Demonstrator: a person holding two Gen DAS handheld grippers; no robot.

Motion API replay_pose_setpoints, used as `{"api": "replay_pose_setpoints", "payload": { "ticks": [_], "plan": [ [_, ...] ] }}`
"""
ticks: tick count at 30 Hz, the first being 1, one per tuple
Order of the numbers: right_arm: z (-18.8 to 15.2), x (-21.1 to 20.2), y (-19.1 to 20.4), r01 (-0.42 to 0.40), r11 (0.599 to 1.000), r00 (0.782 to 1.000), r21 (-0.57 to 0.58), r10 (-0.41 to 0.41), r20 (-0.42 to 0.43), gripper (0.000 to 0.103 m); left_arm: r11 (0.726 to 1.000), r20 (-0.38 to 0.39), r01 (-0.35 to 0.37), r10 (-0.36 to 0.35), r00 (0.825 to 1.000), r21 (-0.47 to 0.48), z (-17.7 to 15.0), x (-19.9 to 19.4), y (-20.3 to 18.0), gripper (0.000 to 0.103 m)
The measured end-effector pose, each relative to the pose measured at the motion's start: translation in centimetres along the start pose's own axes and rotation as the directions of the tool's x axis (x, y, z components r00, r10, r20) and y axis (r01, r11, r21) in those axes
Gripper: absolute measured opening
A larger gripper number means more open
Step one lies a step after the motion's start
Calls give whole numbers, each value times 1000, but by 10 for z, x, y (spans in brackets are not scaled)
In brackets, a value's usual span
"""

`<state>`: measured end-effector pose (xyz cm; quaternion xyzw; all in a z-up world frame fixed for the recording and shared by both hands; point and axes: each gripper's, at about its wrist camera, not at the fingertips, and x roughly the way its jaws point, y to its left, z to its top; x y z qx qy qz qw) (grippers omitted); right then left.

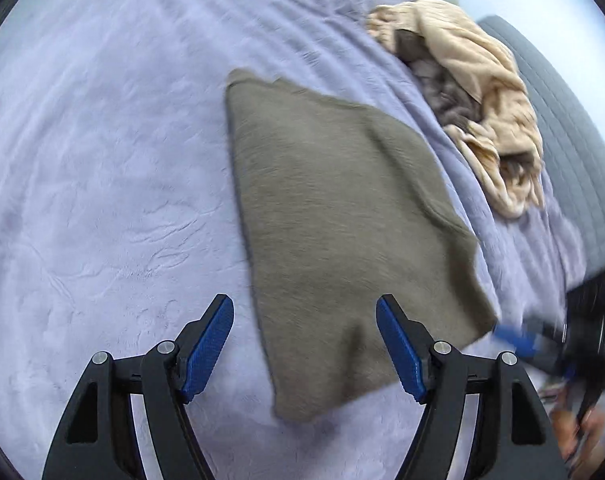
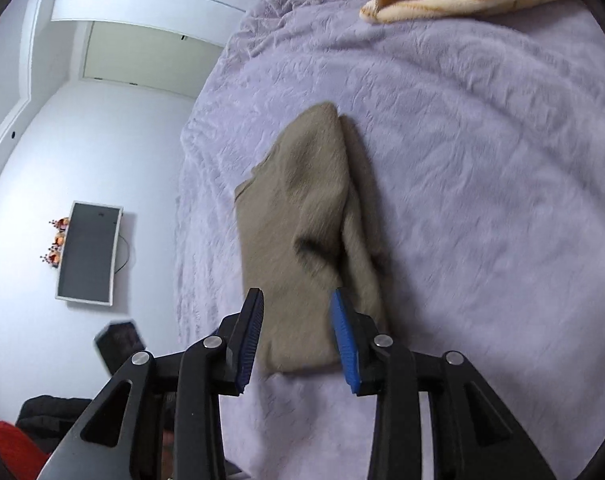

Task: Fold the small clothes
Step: 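Release the sweater and pat it flat with the right gripper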

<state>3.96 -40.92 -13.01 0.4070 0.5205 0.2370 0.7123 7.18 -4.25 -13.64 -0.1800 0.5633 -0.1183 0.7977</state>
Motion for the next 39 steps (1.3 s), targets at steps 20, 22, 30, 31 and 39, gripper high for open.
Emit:
{"api": "replay_pose_setpoints", "payload": {
  "ticks": [20,22,30,31,39],
  "plan": [
    [-86,131,20,-128,984,982,125,143,-121,8,996,-76,-33,40,996,82,33,22,22,75],
    [-92,141,2,-48,988,988,148,69,-139,10,994,-80,-46,53,995,95,25,27,20,75],
    [-99,106,11,91,996,958,-26,-94,-270,14,985,-20,-95,99,995,141,17,13,9,75],
    [-95,93,14,90,995,964,-36,-96,-247,17,985,-13,-98,100,995,140,18,11,9,75],
    [-3,29,42,225,963,974,-146,-217,67,69,984,-27,-124,129,991,125,21,29,-3,75]
  ]
}}
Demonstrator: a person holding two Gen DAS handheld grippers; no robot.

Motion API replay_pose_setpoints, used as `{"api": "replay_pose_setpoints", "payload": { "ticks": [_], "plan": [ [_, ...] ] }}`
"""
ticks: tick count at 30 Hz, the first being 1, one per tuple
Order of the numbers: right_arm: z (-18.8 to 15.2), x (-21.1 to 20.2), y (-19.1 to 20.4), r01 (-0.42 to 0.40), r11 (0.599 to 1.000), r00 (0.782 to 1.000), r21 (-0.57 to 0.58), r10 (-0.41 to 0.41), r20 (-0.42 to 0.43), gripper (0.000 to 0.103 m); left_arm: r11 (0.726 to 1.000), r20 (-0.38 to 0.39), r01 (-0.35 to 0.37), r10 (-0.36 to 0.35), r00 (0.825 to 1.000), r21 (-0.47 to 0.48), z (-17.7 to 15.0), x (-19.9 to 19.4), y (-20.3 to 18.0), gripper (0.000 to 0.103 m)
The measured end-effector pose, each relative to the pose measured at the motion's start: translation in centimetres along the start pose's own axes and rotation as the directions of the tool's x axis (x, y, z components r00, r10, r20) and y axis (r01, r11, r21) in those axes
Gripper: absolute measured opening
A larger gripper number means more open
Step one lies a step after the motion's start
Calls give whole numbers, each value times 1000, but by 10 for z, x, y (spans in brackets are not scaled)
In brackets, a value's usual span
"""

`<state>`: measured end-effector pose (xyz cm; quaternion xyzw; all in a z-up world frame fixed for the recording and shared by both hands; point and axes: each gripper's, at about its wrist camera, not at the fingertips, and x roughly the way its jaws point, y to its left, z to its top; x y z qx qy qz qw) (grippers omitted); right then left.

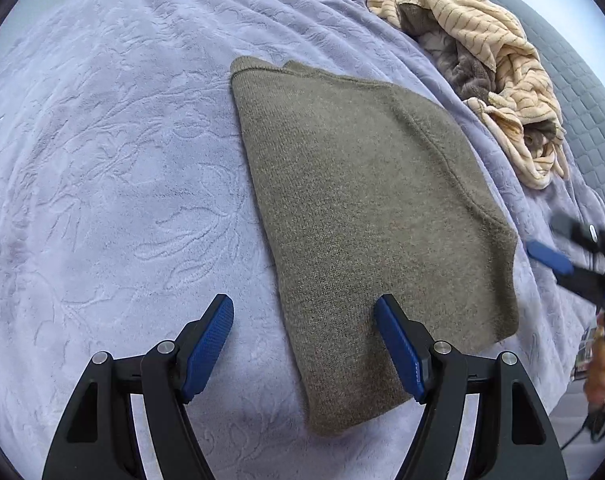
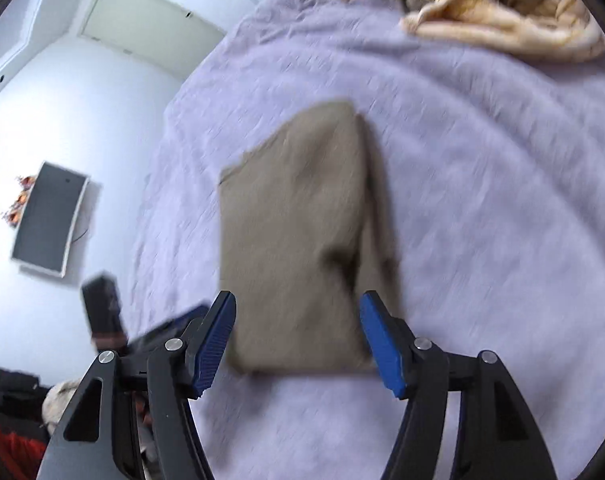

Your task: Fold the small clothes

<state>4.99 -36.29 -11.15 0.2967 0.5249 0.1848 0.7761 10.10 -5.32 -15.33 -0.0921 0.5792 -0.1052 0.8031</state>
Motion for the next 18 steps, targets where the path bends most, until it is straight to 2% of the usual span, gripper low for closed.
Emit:
{"api": "replay_pose_setpoints", "payload": {
  "ticks": [3,6,8,9,12,13,16,18],
  "plan": [
    [33,26,-25,-54,993,998,102,55,-9,67,1000,0,-1,1,1000,-12,-1,4,-3,75],
    [56,57,-42,-84,987,992,137,97,-87,60,1000,1,-10,10,1000,-17,-1,4,-6,75],
    [60,85,-40,-93,988,979,122,113,-171,24,1000,3,-20,20,1000,-8,-2,6,-8,75],
    [61,87,-36,-83,993,977,89,99,-189,16,1000,5,-23,23,1000,5,-3,8,-9,75],
    [67,77,-27,-9,999,985,-36,2,-172,15,1000,-10,-20,20,1000,13,-8,18,-11,77],
    [69,80,-32,10,999,985,-36,-16,-173,15,1000,-19,-23,23,1000,10,-9,21,-10,83],
    [64,89,-56,79,996,978,-47,-86,-188,20,1000,-25,-29,29,999,11,-13,23,-11,83],
    [61,87,-70,31,999,985,34,-24,-172,21,1000,-27,-26,27,999,16,-16,22,-9,83]
  ]
}}
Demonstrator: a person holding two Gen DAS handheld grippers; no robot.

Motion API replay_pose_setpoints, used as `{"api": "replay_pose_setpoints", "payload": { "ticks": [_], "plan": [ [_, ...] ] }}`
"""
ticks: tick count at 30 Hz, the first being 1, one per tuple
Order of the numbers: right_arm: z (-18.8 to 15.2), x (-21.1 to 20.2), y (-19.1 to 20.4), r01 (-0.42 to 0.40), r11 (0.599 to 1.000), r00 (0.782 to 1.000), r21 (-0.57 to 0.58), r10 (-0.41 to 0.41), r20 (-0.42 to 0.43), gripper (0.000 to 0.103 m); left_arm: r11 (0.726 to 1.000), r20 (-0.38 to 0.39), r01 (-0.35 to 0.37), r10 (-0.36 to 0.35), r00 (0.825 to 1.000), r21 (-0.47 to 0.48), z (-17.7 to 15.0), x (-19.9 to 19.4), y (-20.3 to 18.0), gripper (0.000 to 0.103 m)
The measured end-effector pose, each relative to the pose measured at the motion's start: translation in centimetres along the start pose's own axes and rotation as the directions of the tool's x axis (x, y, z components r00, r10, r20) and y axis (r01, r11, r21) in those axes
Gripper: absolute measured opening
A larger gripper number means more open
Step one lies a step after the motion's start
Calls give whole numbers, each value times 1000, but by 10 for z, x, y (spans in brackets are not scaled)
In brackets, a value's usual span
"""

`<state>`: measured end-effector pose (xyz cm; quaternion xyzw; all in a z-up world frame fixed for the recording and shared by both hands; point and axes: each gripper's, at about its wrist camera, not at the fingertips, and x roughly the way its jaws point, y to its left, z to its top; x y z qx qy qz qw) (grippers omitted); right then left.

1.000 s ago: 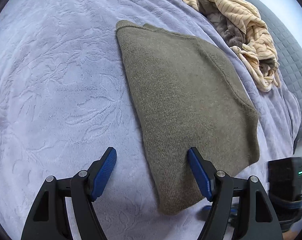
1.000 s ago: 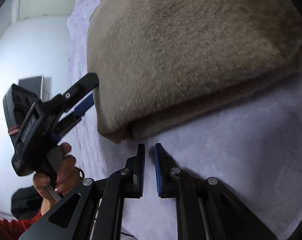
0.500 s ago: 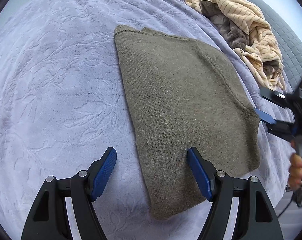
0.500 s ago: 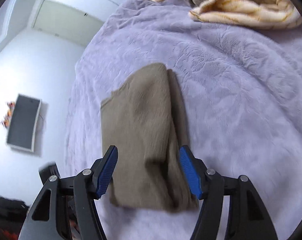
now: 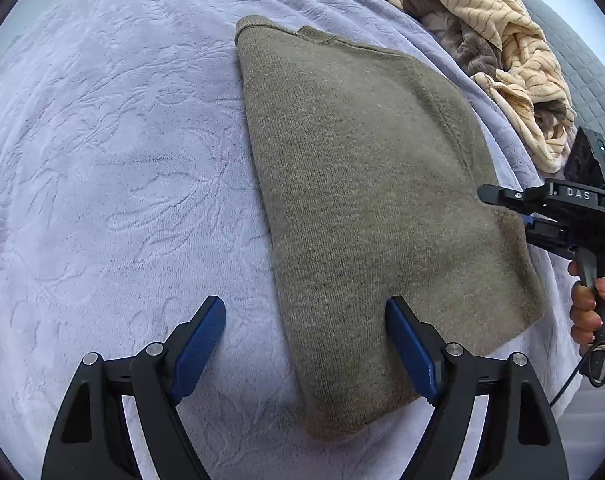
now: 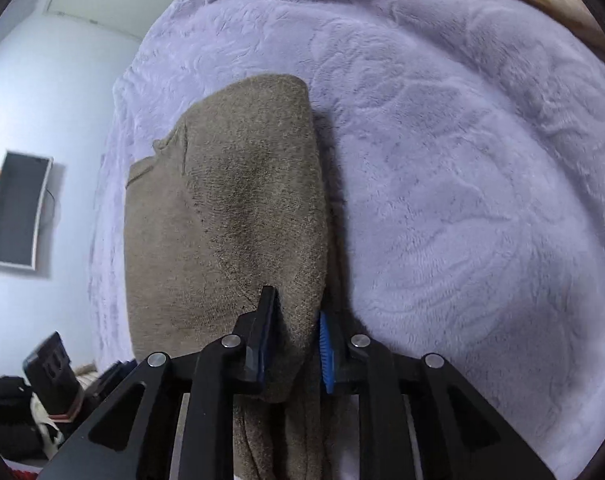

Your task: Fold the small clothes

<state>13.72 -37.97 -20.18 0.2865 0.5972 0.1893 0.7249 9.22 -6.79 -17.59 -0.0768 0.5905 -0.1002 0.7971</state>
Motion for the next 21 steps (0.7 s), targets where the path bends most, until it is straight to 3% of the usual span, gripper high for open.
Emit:
{"api": "replay_pose_setpoints", "payload": {
  "ticks": [2,3,8,11,12,13,14,16,19,21],
  "plan": [
    [-7,-9,-7,-4,999,1000,51,3,24,35,1000,-10,0,0,1000,-2,-2,0,3,83],
    [-13,-15,-9,22,997,999,67,-24,29,50,1000,-12,3,-3,1000,-5,-2,0,4,83],
    [-40,-56,7,-31,999,996,16,29,83,51,1000,-19,-3,3,1000,-10,-1,0,2,83],
    [-55,-57,36,-38,997,998,-74,42,44,51,1000,-20,-5,5,1000,-13,-3,-1,2,83],
    [-59,-50,44,-19,995,1000,-102,21,20,49,1000,-21,-3,3,1000,-16,-3,0,3,83],
    [-62,-43,47,16,993,1000,-115,-15,8,35,1000,-22,-1,0,1000,-20,-3,0,3,83],
    [-65,-36,43,48,993,999,-112,-48,4,11,1000,-27,4,-4,1000,-24,-4,1,4,83],
    [-72,-26,18,49,999,999,-15,-49,-6,11,1000,-34,11,-12,999,-26,-6,2,6,83],
    [-80,-19,-23,-90,975,996,202,86,29,11,1000,-33,2,-3,999,-15,-6,2,3,83],
    [-84,-19,-28,-124,965,992,230,117,43,11,1000,-33,-1,1,999,-21,-5,3,2,83]
  ]
}}
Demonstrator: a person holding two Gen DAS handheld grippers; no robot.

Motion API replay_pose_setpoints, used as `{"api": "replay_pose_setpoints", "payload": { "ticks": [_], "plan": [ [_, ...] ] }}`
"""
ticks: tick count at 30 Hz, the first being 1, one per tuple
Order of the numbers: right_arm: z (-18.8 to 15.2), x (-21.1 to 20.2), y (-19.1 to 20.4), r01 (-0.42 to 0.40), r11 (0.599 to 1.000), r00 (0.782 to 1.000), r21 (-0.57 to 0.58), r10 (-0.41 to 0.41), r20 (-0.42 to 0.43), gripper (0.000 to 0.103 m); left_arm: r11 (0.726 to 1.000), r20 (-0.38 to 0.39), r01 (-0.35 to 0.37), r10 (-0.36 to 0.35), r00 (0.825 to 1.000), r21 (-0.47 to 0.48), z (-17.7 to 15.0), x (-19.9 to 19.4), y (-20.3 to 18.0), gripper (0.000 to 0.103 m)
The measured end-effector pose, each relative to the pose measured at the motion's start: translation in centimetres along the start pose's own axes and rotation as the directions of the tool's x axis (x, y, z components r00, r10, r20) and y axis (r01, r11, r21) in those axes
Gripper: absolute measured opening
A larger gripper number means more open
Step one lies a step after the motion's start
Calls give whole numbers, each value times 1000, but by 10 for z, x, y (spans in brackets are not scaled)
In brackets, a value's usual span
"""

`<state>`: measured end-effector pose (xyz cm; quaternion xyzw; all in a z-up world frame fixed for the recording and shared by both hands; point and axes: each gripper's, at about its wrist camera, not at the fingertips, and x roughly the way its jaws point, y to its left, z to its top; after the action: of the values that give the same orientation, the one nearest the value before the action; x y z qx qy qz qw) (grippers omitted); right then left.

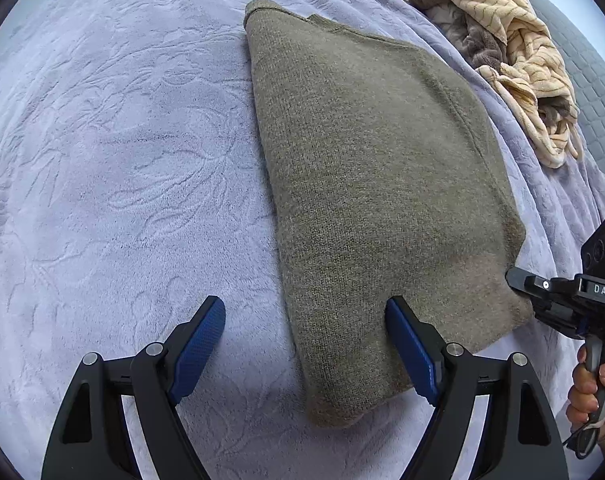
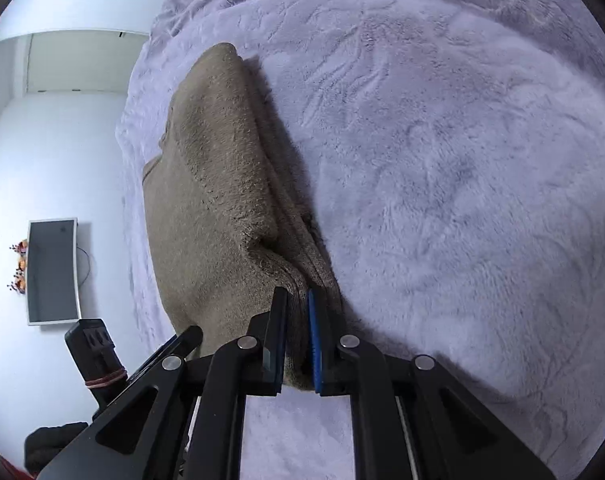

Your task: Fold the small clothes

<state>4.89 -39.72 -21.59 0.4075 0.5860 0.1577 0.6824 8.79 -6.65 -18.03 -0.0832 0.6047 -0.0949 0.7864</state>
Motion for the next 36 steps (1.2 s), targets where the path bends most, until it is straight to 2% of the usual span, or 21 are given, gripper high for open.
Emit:
{"api": "replay_pose_setpoints", "payload": {
  "ticks": [4,8,10,16,17,19,21,24,26,27,33,36],
  "plan": [
    [1,9,13,29,999,999,-34,-30,-20,10,1000,-3,0,0,1000,-12,0,-1,0,83],
    [-5,-3,14,80,996,996,-33,-81,-29,10,1000,-3,-8,8,1000,-5,-1,-3,0,83],
    [-5,-7,7,95,995,995,-29,-96,-33,16,1000,-3,-13,13,1000,-6,-1,-3,-1,83],
    [-4,-18,6,105,994,994,-34,-106,-25,18,999,2,-33,33,999,-11,-2,-3,-3,83],
    [-3,-19,8,117,992,993,-47,-118,-21,18,999,6,-37,37,999,-9,-2,-4,-4,87],
    [-2,-21,9,129,990,991,-63,-130,-19,19,998,14,-62,62,998,-4,-4,-5,-5,102],
    [-2,-21,8,126,990,992,-61,-128,-19,19,998,14,-64,64,998,3,-5,-5,-6,102],
    [-1,-19,7,126,991,992,-53,-127,-18,28,998,3,-62,62,998,-6,-7,-4,-3,102],
    [0,-19,5,128,990,991,-51,-129,-19,47,998,-15,-63,63,998,-18,-8,-2,-1,102],
    [0,-18,4,126,991,992,-52,-127,-19,50,998,-27,-62,61,998,-25,-8,0,0,102],
    [1,-17,13,129,986,991,-102,-131,-17,53,997,-49,-66,64,997,-30,-10,3,2,102],
    [3,-20,20,136,981,990,-142,-138,-4,54,999,-71,-43,40,997,-30,-11,5,3,102]
  ]
}}
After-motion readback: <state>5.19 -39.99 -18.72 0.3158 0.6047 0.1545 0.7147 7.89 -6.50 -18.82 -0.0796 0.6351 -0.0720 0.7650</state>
